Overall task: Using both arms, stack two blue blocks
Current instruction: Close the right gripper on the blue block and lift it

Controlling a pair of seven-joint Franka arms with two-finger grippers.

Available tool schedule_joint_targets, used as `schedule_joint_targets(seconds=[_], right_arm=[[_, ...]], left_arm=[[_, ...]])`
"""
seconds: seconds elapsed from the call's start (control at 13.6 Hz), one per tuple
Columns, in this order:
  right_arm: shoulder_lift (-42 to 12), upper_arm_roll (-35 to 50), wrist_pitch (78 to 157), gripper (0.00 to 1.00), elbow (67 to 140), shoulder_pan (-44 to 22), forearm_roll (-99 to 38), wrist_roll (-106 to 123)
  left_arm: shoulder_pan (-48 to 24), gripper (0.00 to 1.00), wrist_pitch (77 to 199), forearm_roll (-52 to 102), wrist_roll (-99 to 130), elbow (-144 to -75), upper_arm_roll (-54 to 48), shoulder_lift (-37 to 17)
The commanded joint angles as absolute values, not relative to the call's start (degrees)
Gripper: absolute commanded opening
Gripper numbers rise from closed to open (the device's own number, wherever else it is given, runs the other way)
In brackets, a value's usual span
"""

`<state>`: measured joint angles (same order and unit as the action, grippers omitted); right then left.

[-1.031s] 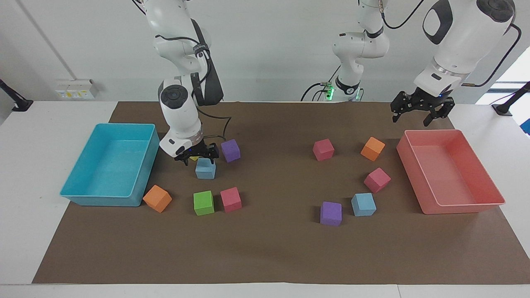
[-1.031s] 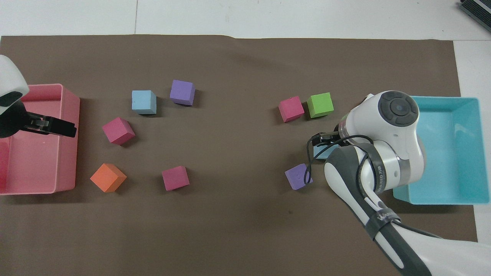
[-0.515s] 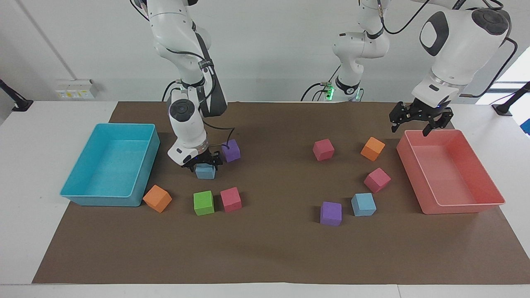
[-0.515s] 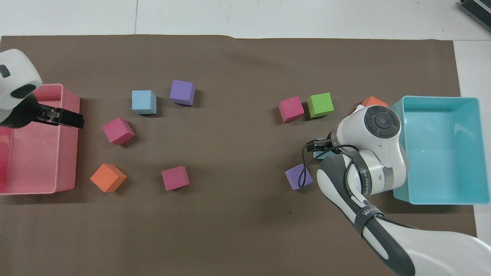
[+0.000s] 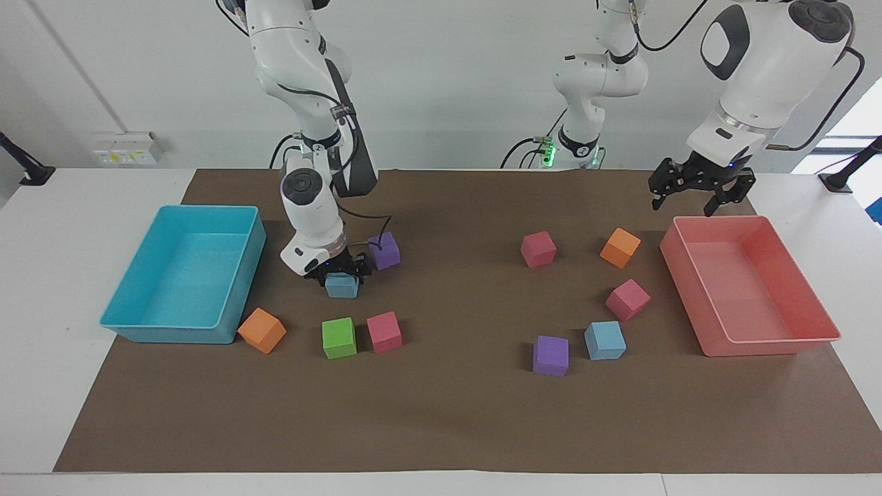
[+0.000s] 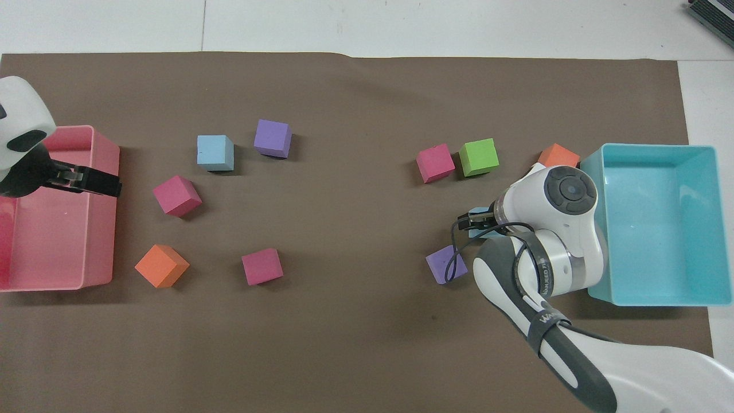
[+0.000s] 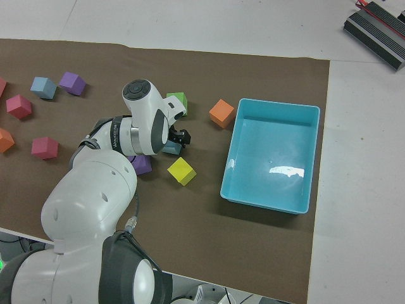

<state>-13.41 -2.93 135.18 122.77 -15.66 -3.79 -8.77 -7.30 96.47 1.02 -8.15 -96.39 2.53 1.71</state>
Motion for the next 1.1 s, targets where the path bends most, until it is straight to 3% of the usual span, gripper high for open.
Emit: schedule_joint_targets(seconds=[0.0,0.15,0.22,0.59,1.03], right_arm=[[-13.3,-2.8,136.6,0.64,123.4,-15.5,-4.9,-11.1],[-13.4,-2.8,136.6,0.18,123.4,-15.5,-4.9,-11.4],[-13.5,-2.9,136.6,0.0,123.3,-15.4,-4.9,-11.4],[-12.4,-2.9,134.8,0.0,120.7,-15.6,-4.9,-11.1],[-7.6,-2.7,117.7,0.0,110.8,-15.9,-3.8,-13.3]], left_arm=[[-8.3,1.0,95.9,-0.1,-7.6,-97.7,3.3,3.0],[-8.3,1.0,95.9,-0.8,-7.4,-97.6,3.3,3.0],[-8.3,1.0,95.7,-1.1,-6.7,-97.6,3.3,3.0],[-8.3,1.0,95.7,-1.1,-5.6,-97.5,3.2,3.0],[-7.7,1.0,96.2,-1.0,-6.0,-97.5,3.3,3.0]])
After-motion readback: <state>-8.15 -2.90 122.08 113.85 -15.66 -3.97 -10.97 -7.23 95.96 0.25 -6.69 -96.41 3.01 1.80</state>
